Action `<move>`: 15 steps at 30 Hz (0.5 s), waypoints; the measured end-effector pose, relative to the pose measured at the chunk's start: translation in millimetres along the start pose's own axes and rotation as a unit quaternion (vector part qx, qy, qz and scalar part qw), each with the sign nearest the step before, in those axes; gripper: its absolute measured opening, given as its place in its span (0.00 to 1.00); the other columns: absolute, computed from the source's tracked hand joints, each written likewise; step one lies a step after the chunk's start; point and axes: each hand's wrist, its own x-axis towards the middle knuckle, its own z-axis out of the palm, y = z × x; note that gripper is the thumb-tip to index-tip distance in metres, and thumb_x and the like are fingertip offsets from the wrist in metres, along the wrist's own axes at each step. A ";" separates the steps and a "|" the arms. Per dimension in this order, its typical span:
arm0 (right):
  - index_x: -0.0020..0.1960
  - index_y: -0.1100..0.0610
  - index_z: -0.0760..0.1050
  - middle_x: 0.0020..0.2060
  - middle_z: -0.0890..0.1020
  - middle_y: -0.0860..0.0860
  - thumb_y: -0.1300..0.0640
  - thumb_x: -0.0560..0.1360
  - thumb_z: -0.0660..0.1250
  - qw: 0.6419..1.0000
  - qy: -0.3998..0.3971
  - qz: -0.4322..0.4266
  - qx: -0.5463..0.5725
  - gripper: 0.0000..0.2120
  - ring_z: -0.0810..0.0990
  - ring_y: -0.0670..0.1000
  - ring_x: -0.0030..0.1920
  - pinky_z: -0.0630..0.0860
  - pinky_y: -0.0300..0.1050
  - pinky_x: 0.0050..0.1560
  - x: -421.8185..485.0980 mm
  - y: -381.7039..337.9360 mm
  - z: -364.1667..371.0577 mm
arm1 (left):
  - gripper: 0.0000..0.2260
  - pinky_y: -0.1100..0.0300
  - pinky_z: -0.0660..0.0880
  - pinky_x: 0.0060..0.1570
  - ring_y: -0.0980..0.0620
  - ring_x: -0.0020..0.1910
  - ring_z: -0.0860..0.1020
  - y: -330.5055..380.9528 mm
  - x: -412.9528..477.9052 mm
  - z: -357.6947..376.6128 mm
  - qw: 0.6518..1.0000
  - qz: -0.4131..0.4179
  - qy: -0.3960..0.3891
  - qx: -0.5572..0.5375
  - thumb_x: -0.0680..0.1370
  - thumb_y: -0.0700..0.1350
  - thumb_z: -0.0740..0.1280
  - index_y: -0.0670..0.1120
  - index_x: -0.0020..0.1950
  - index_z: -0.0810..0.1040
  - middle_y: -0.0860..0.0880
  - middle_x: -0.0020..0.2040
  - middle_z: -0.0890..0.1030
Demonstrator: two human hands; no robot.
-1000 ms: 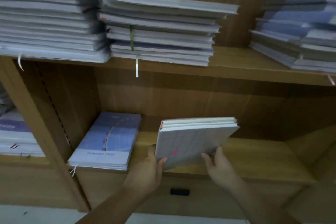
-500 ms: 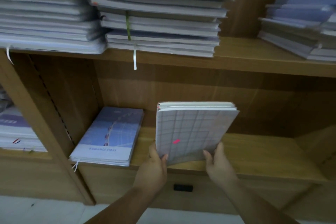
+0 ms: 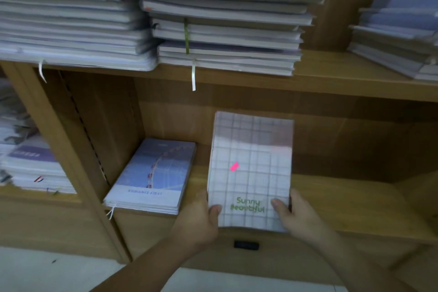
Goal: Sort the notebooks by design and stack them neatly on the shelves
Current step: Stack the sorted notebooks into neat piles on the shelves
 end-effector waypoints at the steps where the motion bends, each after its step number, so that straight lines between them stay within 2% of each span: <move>1: 0.64 0.48 0.71 0.54 0.79 0.39 0.48 0.82 0.64 1.000 -0.017 0.013 -0.009 0.12 0.79 0.47 0.58 0.75 0.42 0.55 0.8 0.1 -1.0 | 0.18 0.57 0.77 0.56 0.47 0.59 0.81 -2.6 -1.1 -2.0 1.000 -0.018 -0.012 -0.016 0.82 0.53 0.63 0.49 0.71 0.72 0.49 0.63 0.82; 3: 0.62 0.47 0.73 0.54 0.82 0.44 0.45 0.82 0.62 0.996 -0.055 0.058 -0.029 0.11 0.81 0.49 0.55 0.79 0.45 0.52 0.9 -2.0 2.3 | 0.17 0.55 0.80 0.55 0.47 0.56 0.82 -9.0 -3.5 -2.1 0.993 -0.084 -0.050 -0.070 0.82 0.54 0.64 0.48 0.67 0.77 0.48 0.59 0.83; 6: 0.59 0.51 0.75 0.50 0.82 0.50 0.44 0.83 0.59 0.983 -0.098 0.144 -0.057 0.13 0.82 0.53 0.48 0.78 0.43 0.33 2.6 -2.7 14.6 | 0.19 0.50 0.84 0.46 0.48 0.46 0.84 -17.2 -5.8 -0.1 0.978 -0.156 -0.084 -0.111 0.77 0.59 0.66 0.46 0.60 0.79 0.47 0.53 0.85; 8: 0.61 0.54 0.75 0.49 0.82 0.52 0.44 0.83 0.59 0.981 -0.083 0.171 -0.044 0.16 0.82 0.54 0.47 0.77 0.42 0.29 6.4 0.1 21.8 | 0.22 0.48 0.83 0.47 0.46 0.45 0.84 -22.7 -1.3 2.4 0.980 -0.154 -0.077 -0.095 0.73 0.64 0.64 0.47 0.54 0.80 0.47 0.49 0.85; 10: 0.58 0.56 0.76 0.47 0.83 0.54 0.43 0.83 0.59 0.984 -0.042 0.170 -0.032 0.17 0.82 0.55 0.43 0.73 0.40 0.25 11.1 0.0 27.0 | 0.20 0.54 0.81 0.43 0.47 0.42 0.83 -20.5 3.4 -1.1 0.984 -0.147 -0.047 -0.087 0.77 0.63 0.64 0.46 0.47 0.79 0.48 0.42 0.84; 12: 0.55 0.56 0.78 0.44 0.83 0.55 0.43 0.83 0.60 0.986 -0.018 0.163 -0.024 0.18 0.82 0.55 0.41 0.73 0.40 0.25 16.9 -4.4 32.8 | 0.19 0.57 0.76 0.40 0.47 0.41 0.81 -18.2 7.9 -6.9 0.987 -0.137 -0.007 -0.083 0.82 0.60 0.62 0.46 0.43 0.78 0.49 0.39 0.81; 15: 0.53 0.58 0.78 0.44 0.83 0.56 0.44 0.82 0.62 0.986 -0.006 0.167 -0.011 0.17 0.83 0.57 0.42 0.80 0.47 0.33 25.8 -12.5 42.8 | 0.15 0.57 0.76 0.46 0.45 0.48 0.81 -19.6 10.4 -11.6 0.987 -0.136 0.007 -0.084 0.83 0.56 0.61 0.46 0.49 0.80 0.46 0.46 0.83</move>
